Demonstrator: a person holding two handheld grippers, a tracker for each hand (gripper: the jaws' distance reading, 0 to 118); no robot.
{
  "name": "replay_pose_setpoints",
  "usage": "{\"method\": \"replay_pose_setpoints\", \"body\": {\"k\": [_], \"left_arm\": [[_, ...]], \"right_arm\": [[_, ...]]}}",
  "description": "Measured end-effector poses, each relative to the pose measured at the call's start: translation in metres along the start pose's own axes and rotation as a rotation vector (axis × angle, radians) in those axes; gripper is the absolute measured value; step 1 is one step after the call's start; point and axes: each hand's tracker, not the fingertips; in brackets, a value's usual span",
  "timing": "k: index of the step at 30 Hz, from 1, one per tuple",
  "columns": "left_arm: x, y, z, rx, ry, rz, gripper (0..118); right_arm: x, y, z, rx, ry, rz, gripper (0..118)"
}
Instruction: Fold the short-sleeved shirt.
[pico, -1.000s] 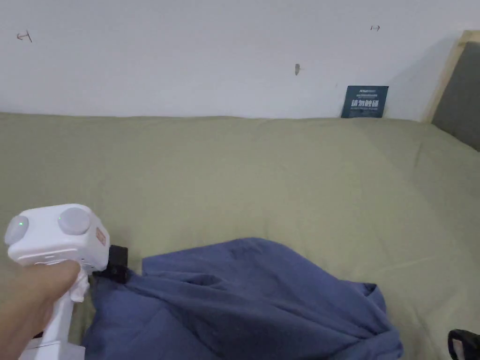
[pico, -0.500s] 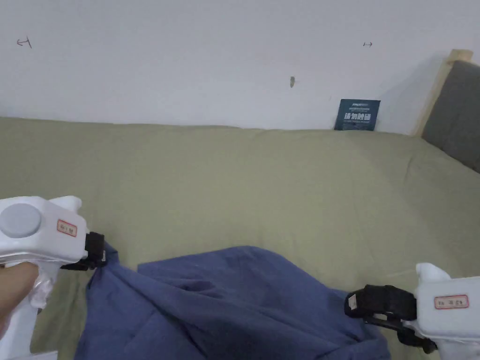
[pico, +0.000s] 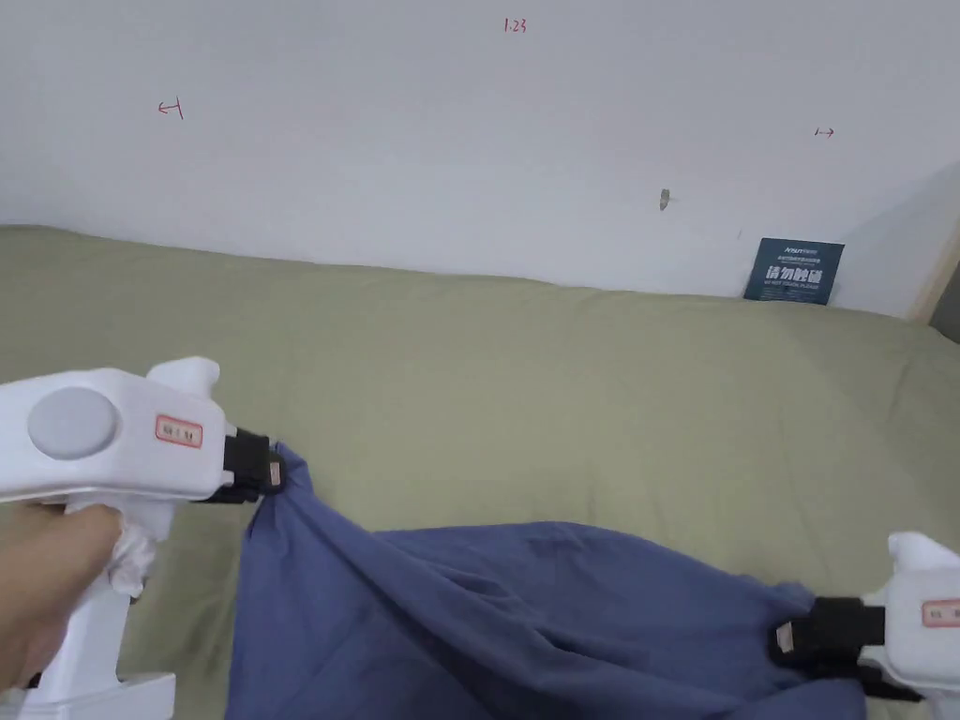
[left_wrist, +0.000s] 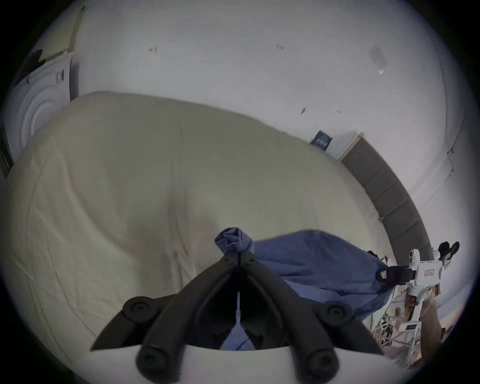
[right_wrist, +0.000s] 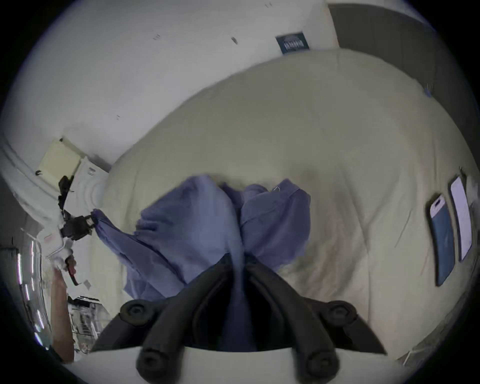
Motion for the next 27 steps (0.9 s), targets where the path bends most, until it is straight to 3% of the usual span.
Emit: {"method": "replay_pose_setpoints", "body": {"k": [12,27], "left_arm": [[0.014,0.091,0.112,0.318,0.032,-0.130,0],[-0.038,0.178,0.139,0.463,0.102,-0.102,0]], "right_arm": [[-0.084,0.080,0.070,0.288,0.060,0.224,3],[-0.114,0.179,0.081,0.493,0.109,0.199,3]]}}
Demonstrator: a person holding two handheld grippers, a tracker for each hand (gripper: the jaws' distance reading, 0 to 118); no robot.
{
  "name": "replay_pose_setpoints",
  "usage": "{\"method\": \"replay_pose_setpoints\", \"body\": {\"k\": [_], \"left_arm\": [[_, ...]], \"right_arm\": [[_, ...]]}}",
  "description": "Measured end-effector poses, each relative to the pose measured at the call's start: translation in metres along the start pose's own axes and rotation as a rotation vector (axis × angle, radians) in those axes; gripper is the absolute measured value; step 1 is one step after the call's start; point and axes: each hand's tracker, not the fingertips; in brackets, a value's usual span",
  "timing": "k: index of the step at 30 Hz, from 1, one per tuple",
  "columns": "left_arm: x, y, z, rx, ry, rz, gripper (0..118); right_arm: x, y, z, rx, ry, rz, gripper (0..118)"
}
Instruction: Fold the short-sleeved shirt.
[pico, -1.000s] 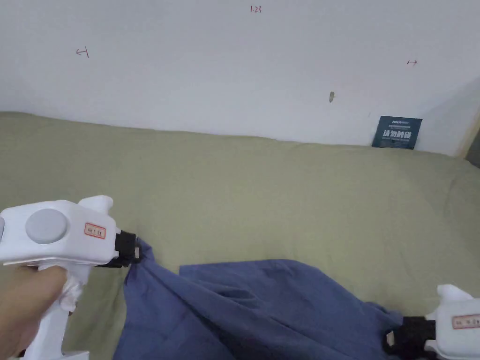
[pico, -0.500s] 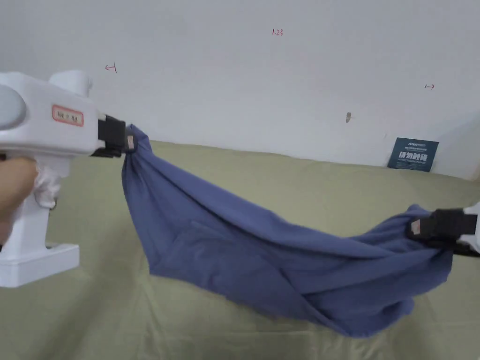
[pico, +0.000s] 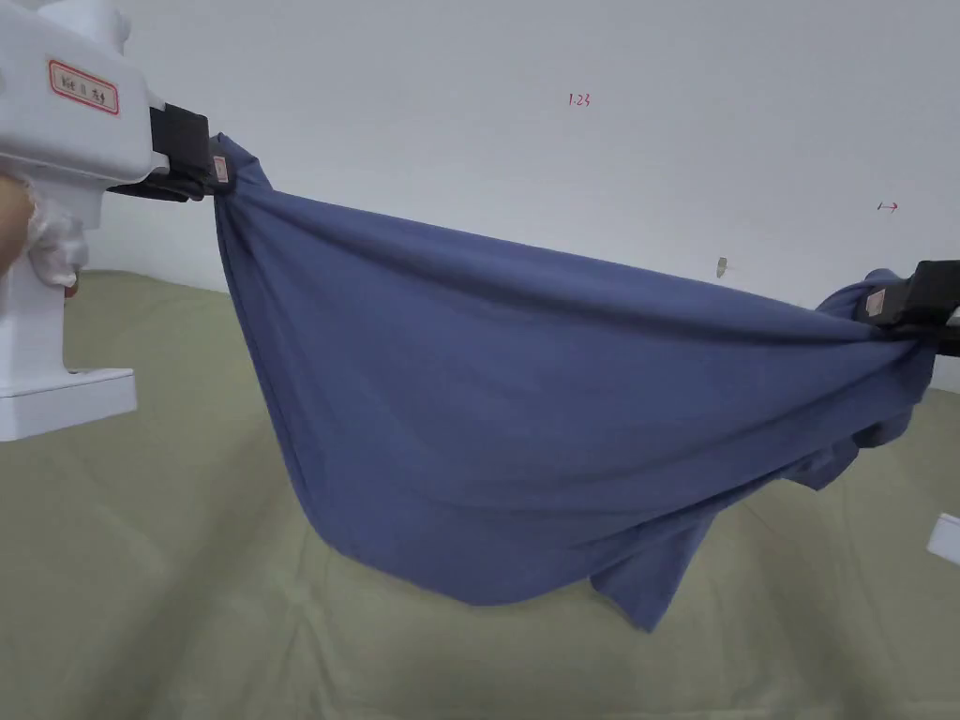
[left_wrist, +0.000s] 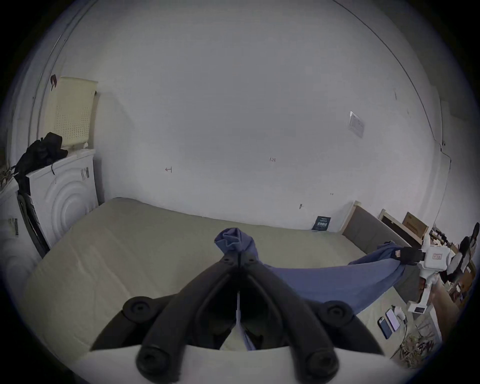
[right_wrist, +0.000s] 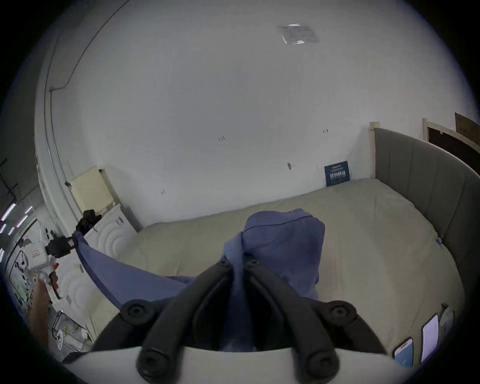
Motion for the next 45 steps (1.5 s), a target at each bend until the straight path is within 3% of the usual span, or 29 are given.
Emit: {"method": "replay_pose_setpoints", "body": {"k": [11,13,22,30,38,39,40,41,42,43,45], "left_arm": [[-0.010,-0.029,0.000,-0.016,0.001,0.002,0],[-0.016,-0.049,0.002,-0.038,-0.019,0.045,0],[-0.039,-0.182,0.024,-0.192,-0.063,0.158,0],[-0.061,-0.319,0.059,-0.374,0.005,0.277,0],[-0.067,-0.378,0.083,-0.477,0.044,0.362,0],[-0.067,-0.381,0.085,-0.478,0.047,0.365,2],[-0.067,-0.383,0.087,-0.476,0.052,0.368,14],[-0.066,-0.384,0.090,-0.468,0.055,0.370,43],[-0.060,-0.382,0.099,-0.426,0.062,0.364,91],[-0.057,-0.377,0.105,-0.386,0.042,0.371,110],[-0.051,-0.362,0.120,-0.263,-0.012,0.375,111]], "right_arm": [[0.006,-0.019,-0.012,0.006,-0.010,-0.012,3],[0.011,-0.038,-0.009,-0.012,-0.017,0.001,3],[0.055,-0.152,0.020,-0.190,-0.070,-0.073,3],[0.086,-0.255,0.053,-0.339,-0.141,-0.139,3],[0.109,-0.303,0.067,-0.382,-0.182,-0.246,4],[0.111,-0.305,0.069,-0.381,-0.180,-0.266,8],[0.113,-0.307,0.070,-0.375,-0.169,-0.288,23],[0.113,-0.307,0.073,-0.366,-0.155,-0.292,51],[0.111,-0.305,0.078,-0.347,-0.160,-0.274,95],[0.107,-0.302,0.086,-0.317,-0.164,-0.239,110],[0.094,-0.291,0.106,-0.209,-0.126,-0.160,111]]}}
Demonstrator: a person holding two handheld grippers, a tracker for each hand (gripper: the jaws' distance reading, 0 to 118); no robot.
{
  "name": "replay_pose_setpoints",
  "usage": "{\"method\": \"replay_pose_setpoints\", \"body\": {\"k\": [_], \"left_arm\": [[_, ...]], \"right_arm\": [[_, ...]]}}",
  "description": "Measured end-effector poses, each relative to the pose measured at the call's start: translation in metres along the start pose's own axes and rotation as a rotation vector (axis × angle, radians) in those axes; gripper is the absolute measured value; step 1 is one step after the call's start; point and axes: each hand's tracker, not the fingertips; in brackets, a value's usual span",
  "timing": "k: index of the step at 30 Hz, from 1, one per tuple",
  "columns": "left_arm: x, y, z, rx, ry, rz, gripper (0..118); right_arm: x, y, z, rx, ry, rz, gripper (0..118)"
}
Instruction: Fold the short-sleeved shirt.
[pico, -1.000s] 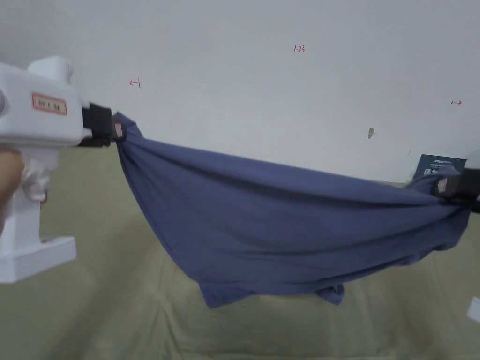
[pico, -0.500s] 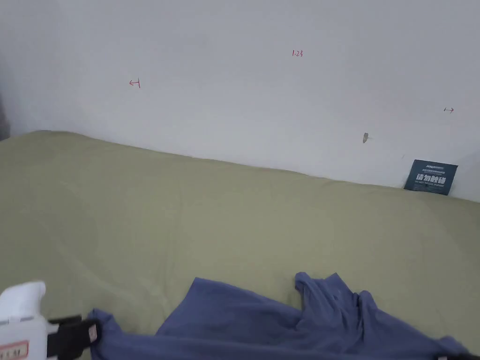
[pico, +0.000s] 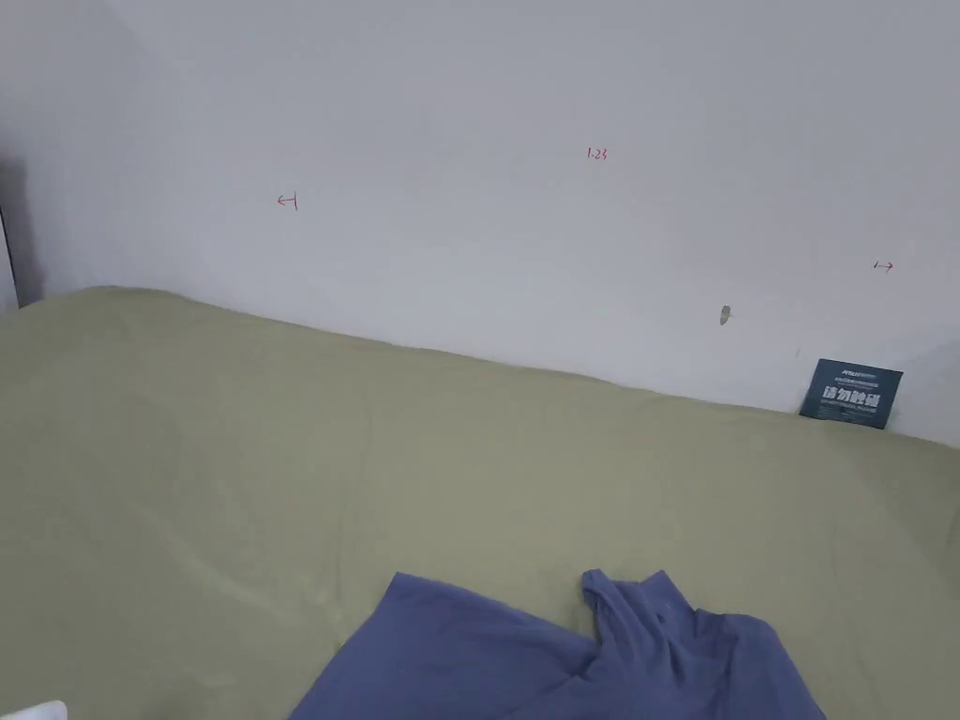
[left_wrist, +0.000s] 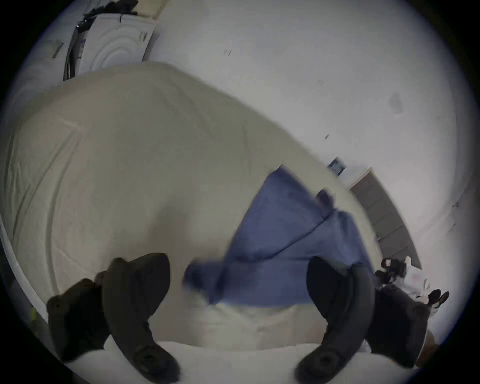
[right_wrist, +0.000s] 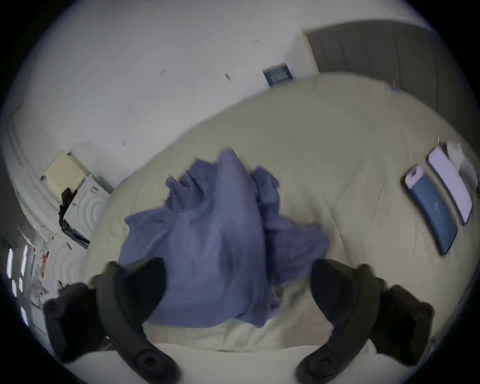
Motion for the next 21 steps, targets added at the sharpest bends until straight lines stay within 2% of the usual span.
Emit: {"method": "replay_pose_setpoints", "body": {"k": [2,5,7,8,9,10,11,12,13,14,15,17,18,19,20,21], "left_arm": [[0.017,0.010,0.018,0.138,-0.029,-0.077,111],[0.062,0.019,0.059,0.346,0.066,-0.268,110],[0.084,0.013,0.082,0.468,0.135,-0.356,110],[0.092,0.008,0.092,0.524,0.155,-0.390,109],[0.103,0.003,0.099,0.547,0.149,-0.431,105],[0.107,0.000,0.103,0.560,0.145,-0.460,95],[0.112,-0.004,0.106,0.560,0.157,-0.497,72],[0.116,-0.009,0.108,0.554,0.193,-0.538,21],[0.119,-0.012,0.106,0.546,0.224,-0.557,0],[0.118,-0.017,0.109,0.539,0.284,-0.548,0],[0.112,-0.016,0.108,0.496,0.286,-0.519,0],[0.094,-0.012,0.102,0.489,0.222,-0.433,0],[0.087,-0.010,0.101,0.486,0.264,-0.417,3],[0.080,-0.007,0.098,0.470,0.268,-0.407,19],[0.070,-0.001,0.089,0.433,0.235,-0.393,48],[0.062,0.010,0.073,0.373,0.199,-0.384,95]], "right_arm": [[-0.019,0.001,0.028,0.144,0.005,0.096,111],[-0.053,-0.007,0.063,0.366,-0.084,0.260,110],[-0.074,-0.019,0.081,0.440,-0.136,0.340,109],[-0.080,-0.027,0.089,0.477,-0.133,0.381,102],[-0.088,-0.037,0.097,0.499,-0.138,0.426,80],[-0.092,-0.044,0.100,0.513,-0.153,0.453,54],[-0.098,-0.052,0.103,0.520,-0.182,0.480,22],[-0.101,-0.060,0.105,0.528,-0.209,0.494,0],[-0.103,-0.066,0.108,0.540,-0.218,0.498,0],[-0.101,-0.070,0.109,0.526,-0.178,0.487,0],[-0.101,-0.074,0.111,0.519,-0.154,0.481,0],[-0.103,-0.078,0.111,0.522,-0.166,0.490,0],[-0.103,-0.077,0.111,0.518,-0.163,0.501,0],[-0.102,-0.077,0.110,0.507,-0.155,0.506,0],[-0.102,-0.076,0.109,0.491,-0.152,0.511,0],[-0.101,-0.075,0.108,0.485,-0.154,0.513,0]]}}
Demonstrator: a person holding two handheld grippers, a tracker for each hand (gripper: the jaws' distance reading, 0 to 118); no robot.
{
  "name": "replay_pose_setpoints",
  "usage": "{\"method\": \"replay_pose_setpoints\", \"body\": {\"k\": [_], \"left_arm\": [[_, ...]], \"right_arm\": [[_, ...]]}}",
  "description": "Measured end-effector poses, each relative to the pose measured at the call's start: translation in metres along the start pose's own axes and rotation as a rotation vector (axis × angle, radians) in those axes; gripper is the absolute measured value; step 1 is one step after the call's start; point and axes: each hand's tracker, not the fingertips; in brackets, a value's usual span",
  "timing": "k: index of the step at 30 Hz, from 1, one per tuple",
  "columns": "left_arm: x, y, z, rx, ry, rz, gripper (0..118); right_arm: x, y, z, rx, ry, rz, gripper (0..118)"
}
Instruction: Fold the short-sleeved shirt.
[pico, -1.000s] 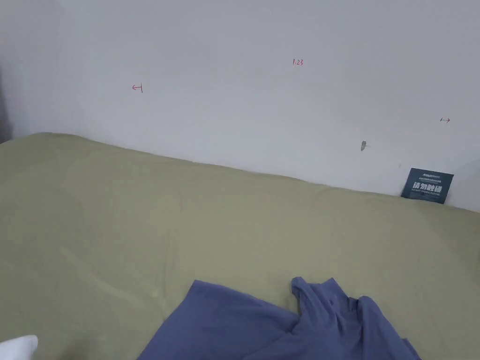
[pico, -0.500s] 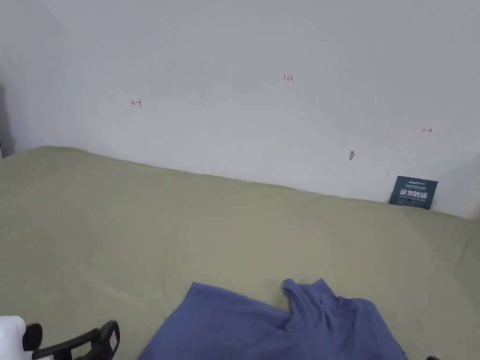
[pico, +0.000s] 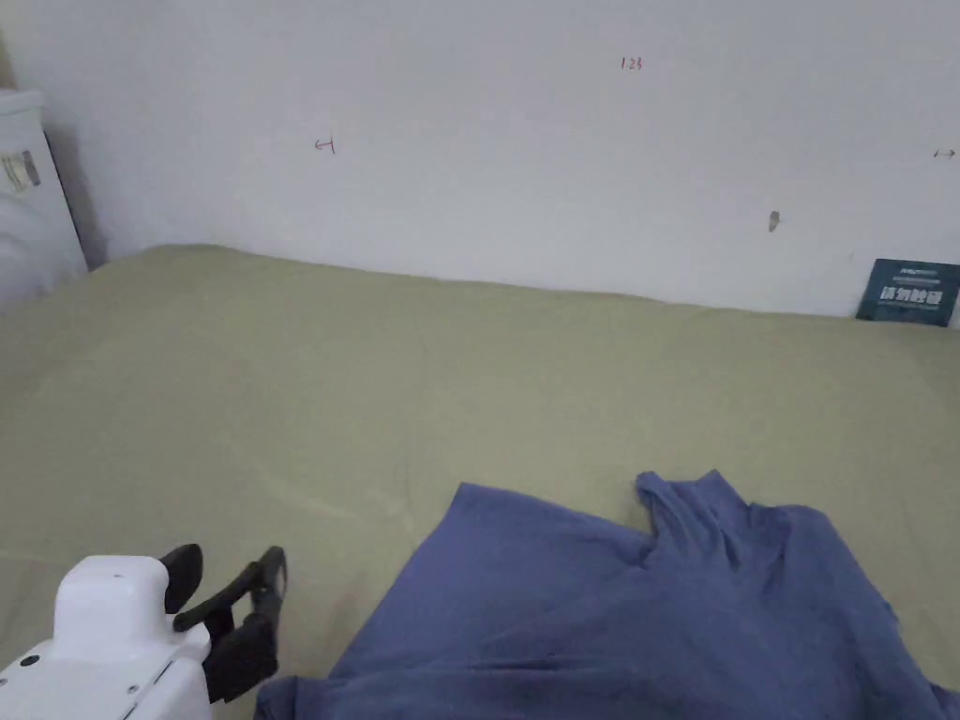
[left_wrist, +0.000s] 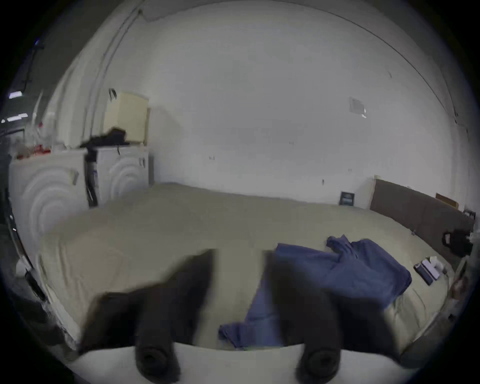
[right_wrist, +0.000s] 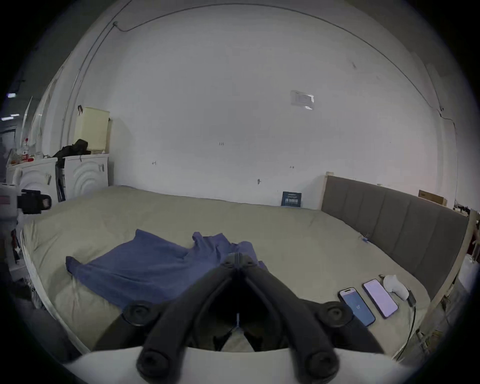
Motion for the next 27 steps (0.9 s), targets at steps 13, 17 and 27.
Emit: {"method": "replay_pose_setpoints", "body": {"k": [13,17,27], "left_arm": [[0.015,-0.086,-0.121,-0.648,-0.016,-0.017,15],[0.024,-0.084,-0.117,-0.641,-0.031,-0.064,14],[0.007,-0.088,-0.127,-0.658,-0.070,0.023,13]], "right_arm": [[0.027,0.024,-0.096,-0.183,0.110,-0.015,0],[0.035,0.066,-0.216,-0.378,0.288,0.016,0],[-0.003,0.048,-0.473,-0.964,0.405,0.425,106]]}}
